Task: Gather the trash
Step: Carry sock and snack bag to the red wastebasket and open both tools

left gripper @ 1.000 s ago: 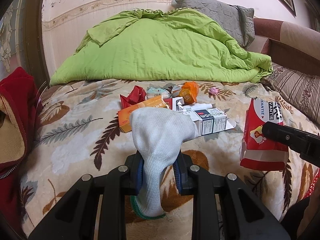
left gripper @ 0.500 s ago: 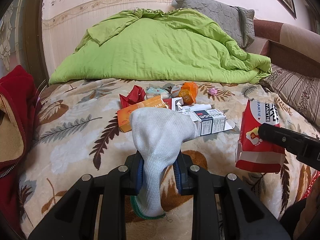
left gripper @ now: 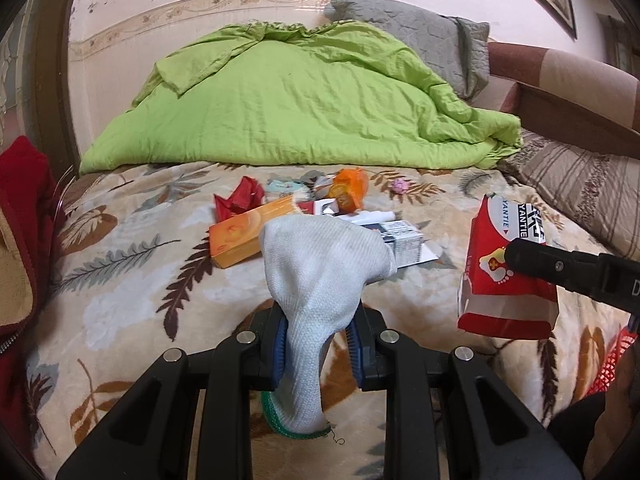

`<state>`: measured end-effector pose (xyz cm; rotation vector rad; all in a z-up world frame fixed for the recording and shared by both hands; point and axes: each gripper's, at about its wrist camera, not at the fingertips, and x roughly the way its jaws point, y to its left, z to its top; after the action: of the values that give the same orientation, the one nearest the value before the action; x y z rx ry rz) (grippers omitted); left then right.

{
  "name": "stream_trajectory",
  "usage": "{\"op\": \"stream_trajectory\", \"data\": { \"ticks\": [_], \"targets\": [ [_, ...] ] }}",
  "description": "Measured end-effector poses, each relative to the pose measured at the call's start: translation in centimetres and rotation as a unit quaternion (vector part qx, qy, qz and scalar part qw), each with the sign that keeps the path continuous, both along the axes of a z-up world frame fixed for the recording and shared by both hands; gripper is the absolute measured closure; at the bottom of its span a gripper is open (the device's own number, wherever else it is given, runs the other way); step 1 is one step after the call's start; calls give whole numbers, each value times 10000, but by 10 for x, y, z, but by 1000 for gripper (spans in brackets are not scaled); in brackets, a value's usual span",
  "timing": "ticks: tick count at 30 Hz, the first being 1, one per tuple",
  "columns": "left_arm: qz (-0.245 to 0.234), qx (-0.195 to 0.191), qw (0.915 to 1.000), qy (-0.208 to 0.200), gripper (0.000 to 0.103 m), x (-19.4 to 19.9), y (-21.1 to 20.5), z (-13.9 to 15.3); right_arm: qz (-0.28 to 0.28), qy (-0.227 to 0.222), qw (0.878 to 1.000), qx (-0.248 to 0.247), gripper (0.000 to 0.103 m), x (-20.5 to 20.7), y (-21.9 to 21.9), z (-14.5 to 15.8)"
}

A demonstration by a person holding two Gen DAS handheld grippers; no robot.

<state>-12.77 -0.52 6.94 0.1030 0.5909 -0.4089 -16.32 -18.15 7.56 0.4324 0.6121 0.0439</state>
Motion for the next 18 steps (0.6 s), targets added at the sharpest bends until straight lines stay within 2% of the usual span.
{"op": "stream_trajectory", "data": {
  "ticks": [6, 10, 13, 17, 18],
  "targets": [
    [-501, -24, 9987, -67, 79, -25, -17, 12, -106, -112, 9996, 223, 68, -33, -15, 12],
    [-1098, -123, 9939, -29, 79, -49, -41, 26, -321, -221, 9989, 249, 68, -73, -38, 26],
    [-1626, -174, 9865, 37, 79, -70, -65, 39, -618, -251, 9975, 238, 68, -113, -63, 36],
    [-2381, -248, 9707, 227, 79, -102, -104, 56, -1221, -176, 9923, 130, 68, -173, -104, 46],
    [-2603, -309, 9644, 337, 79, -111, -115, 60, -1418, -128, 9897, 125, 68, -190, -116, 47]
  ]
}}
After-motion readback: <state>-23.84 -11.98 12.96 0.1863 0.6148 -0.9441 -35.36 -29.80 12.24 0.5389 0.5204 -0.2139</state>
